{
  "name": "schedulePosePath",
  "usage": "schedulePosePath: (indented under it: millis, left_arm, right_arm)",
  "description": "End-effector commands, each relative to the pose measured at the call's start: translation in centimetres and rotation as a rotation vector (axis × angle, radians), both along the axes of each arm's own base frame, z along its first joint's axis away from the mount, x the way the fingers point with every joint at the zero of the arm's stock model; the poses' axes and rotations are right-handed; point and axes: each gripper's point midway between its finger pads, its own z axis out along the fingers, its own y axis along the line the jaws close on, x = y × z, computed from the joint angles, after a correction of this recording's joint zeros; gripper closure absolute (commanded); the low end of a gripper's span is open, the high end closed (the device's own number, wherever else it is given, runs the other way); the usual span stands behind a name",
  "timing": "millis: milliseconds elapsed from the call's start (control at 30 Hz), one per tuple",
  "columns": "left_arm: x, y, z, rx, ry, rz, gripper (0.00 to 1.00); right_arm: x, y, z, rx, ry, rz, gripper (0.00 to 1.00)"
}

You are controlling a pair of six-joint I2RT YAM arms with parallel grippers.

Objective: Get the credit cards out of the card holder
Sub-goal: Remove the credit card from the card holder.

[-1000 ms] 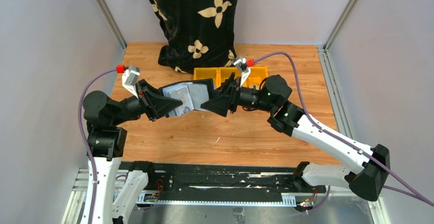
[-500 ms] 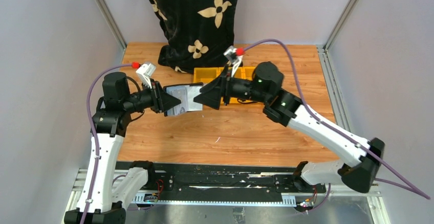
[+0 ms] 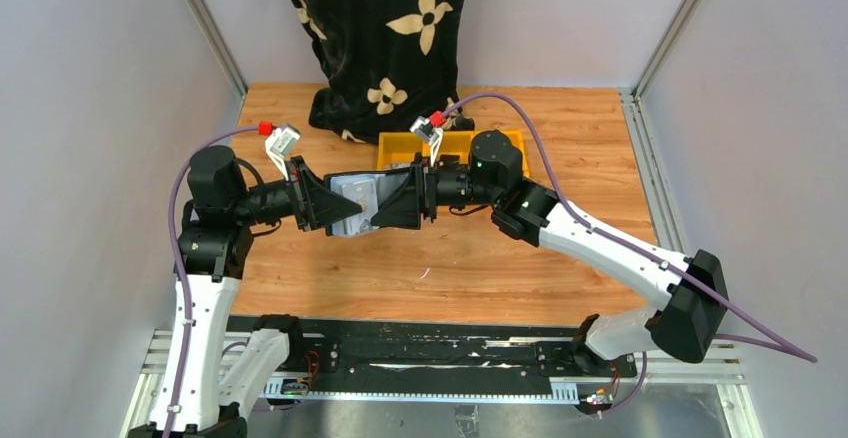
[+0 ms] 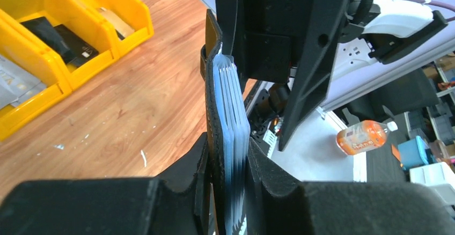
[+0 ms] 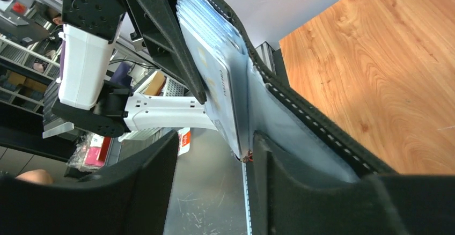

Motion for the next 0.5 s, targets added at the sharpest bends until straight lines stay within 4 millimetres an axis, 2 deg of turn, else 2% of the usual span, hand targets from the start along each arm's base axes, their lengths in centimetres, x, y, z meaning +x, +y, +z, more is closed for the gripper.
schedulePosePath:
  millis: [0, 233, 467]
  left_arm:
    - [-2.2, -0.7, 1.9, -0.058, -0.029, -0.123, 0.93]
    - [-2.8, -0.8, 1.6, -0.074, 0.003, -0.158, 0.84]
    - [-4.1, -1.0, 1.2, -0.098, 0.058, -0.239, 0.58]
  right_arm:
    - [-0.9, 0.0, 0.9, 0.067, 0.006, 0.029, 0.47]
    - [-1.3, 0.5, 2.0, 0.137, 0.045, 0.066, 0.72]
    - [-1.7, 0.2, 2.8, 0.197, 0.067, 0.077, 1.0]
